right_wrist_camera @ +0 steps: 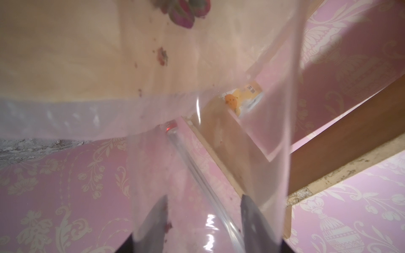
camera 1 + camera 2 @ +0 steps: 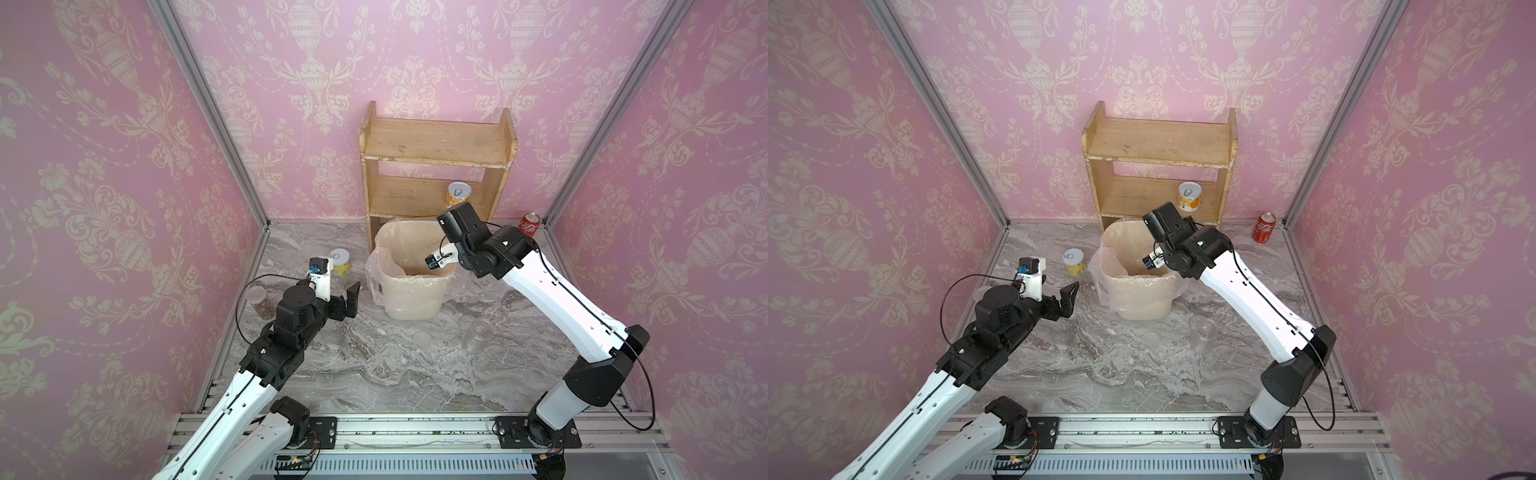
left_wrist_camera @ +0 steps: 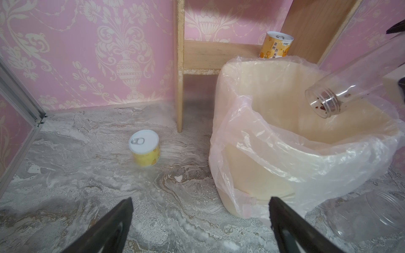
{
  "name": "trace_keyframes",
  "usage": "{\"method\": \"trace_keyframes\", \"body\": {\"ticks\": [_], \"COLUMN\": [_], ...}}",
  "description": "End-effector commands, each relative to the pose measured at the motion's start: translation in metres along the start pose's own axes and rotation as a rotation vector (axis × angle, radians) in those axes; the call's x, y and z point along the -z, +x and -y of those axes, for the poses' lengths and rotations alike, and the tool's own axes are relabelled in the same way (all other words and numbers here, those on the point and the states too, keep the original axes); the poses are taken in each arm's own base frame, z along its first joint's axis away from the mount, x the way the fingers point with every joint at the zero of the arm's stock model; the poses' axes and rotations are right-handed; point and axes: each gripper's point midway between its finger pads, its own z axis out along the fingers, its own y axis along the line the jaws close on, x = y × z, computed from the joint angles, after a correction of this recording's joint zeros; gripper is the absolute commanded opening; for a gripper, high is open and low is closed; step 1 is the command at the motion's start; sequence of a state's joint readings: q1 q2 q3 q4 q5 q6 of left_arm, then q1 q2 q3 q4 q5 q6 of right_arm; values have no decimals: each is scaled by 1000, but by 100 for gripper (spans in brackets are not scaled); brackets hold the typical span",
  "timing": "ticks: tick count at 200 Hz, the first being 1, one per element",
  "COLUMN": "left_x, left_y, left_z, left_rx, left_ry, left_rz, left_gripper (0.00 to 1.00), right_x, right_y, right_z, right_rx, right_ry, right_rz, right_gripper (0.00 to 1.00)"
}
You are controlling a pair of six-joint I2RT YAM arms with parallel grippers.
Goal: Empty the moldy dried flower tea in the jars
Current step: Pour the moldy dried flower tea into the trash bin.
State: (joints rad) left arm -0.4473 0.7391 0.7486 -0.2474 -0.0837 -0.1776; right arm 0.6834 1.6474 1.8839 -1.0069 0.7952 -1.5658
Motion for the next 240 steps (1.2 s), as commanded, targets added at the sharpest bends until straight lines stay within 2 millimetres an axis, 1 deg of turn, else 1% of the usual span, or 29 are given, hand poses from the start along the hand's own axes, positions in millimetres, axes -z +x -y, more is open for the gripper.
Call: {"method": "trace_keyframes", "body": {"ticks": [1,26,52,78,111,138,153,170,197,223,240], "left_x": [1,2,3,5,3,-3,-3,-4,-4,-9,-15], "left_y": [-1,-3,-8,-19,-37,-52,-65,-81,-107,-125,-133], "left_z": [1,2,5,15,34,48,59,69,79,93,105], "left_rx": [20,22,37,90,202,340,423,522,640,729,788], "left_ry": [13,18,32,86,177,240,298,354,414,496,561], "left_rz": [11,14,21,30,28,-1,-1,6,22,9,-18], "left_gripper": [99,99,99,99,99,99,99,99,99,99,99], "right_x": [10,17,14,11,16,19,22,27,40,49,52], "right_y": [-3,-2,4,5,6,1,-4,-7,-11,-15,-19], "right_z": [7,6,1,-8,-9,-17,-21,-21,-20,-19,-21], "right_rx": [-106,-264,-425,-573,-772,-849,-889,-927,-968,-1005,-1024], "right_ry": [36,34,11,-17,12,1,-9,4,28,39,31], "right_rz": [62,134,173,237,381,470,523,575,659,729,758], "right_gripper": [3,4,4,4,7,7,7,7,7,7,8]}}
